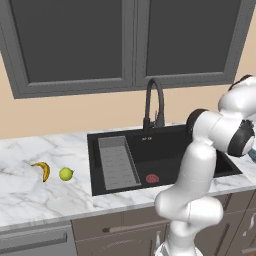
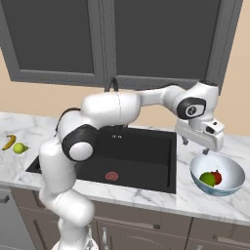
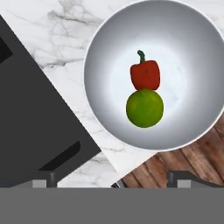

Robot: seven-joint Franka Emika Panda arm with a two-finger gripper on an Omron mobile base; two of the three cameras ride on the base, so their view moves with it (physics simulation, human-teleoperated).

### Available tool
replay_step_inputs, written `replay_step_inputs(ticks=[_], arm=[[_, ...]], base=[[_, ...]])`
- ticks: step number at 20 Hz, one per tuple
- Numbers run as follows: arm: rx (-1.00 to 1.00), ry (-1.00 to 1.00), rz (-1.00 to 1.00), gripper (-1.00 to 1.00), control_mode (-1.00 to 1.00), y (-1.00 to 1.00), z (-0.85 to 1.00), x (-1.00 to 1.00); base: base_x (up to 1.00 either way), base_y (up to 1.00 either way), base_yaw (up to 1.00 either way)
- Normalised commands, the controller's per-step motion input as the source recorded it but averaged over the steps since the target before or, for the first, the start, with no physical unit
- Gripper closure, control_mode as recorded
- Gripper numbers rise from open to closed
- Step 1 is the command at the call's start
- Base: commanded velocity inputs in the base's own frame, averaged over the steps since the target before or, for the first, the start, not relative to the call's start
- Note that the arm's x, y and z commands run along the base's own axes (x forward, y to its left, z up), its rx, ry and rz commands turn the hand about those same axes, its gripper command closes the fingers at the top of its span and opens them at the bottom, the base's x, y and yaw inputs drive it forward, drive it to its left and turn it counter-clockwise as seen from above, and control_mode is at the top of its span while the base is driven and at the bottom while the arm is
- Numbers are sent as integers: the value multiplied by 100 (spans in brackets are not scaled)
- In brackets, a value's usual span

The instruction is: There is a mixed pile of frozen fruits and vegetables on the counter. Locate all the frozen vegetables and place the items in a bowl on the counter. Take all the frozen fruits and defrost them in a running sink.

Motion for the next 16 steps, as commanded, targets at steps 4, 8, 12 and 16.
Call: replay_step_inputs(ticks=[4,8,12,16], arm=[[-6,0,0,-100,-100,62,2,0],[-6,0,0,-100,-100,61,0,0],[-5,0,0,-100,-100,62,-6,6],[-4,0,0,-100,-100,62,-10,7]], base=[[0,0,0],[0,0,0],[0,0,0],[0,0,0]])
